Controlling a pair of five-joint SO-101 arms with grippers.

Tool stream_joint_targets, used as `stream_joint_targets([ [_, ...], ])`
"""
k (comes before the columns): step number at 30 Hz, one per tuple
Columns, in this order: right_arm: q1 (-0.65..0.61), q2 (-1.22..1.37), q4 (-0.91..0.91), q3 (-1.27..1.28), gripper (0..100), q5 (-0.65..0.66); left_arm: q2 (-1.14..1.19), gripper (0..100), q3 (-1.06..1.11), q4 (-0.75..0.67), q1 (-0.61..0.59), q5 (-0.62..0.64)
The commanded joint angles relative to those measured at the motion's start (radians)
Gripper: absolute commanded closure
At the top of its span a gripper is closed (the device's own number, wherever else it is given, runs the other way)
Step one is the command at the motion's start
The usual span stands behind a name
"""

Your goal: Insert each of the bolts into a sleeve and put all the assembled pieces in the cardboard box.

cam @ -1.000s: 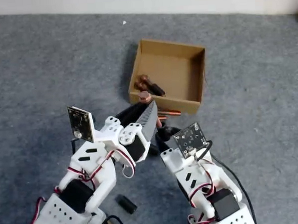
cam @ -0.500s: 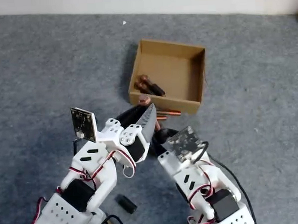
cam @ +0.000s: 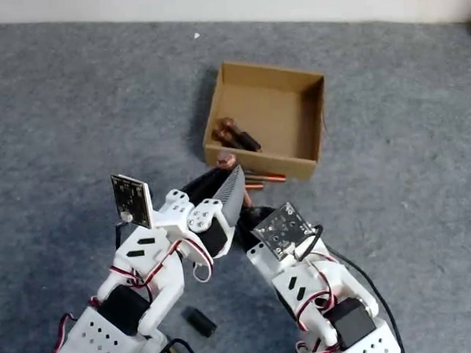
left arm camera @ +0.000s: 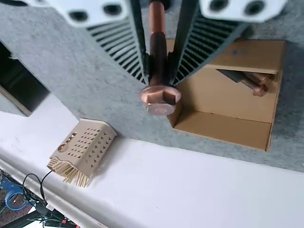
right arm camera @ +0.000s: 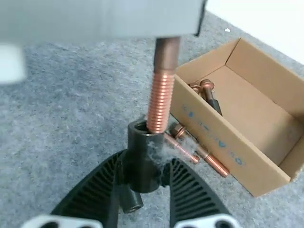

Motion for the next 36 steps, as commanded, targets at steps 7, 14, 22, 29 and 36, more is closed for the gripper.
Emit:
stream_joint_targets([
  [7,0.025,-0.016,0.015,-0.059,99.2,0.006,0.002,100,0.019,-0.002,0.018,-0.003],
  [14,0.03,-0.016,0.021,-0.059,99.2,0.006,0.002,99,0.087,0.0,0.11,-0.011],
  [22,0.033,-0.016,0.021,-0.059,99.2,0.006,0.001,72,0.025,0.193,0.124,-0.009],
  [29,0.107,-0.016,0.016,-0.05,99.2,0.005,0.001,72,-0.093,0.394,0.114,-0.011],
  [36,0.211,-0.015,-0.025,-0.041,99.2,-0.038,0.001,72,-0.173,0.529,0.048,-0.012],
])
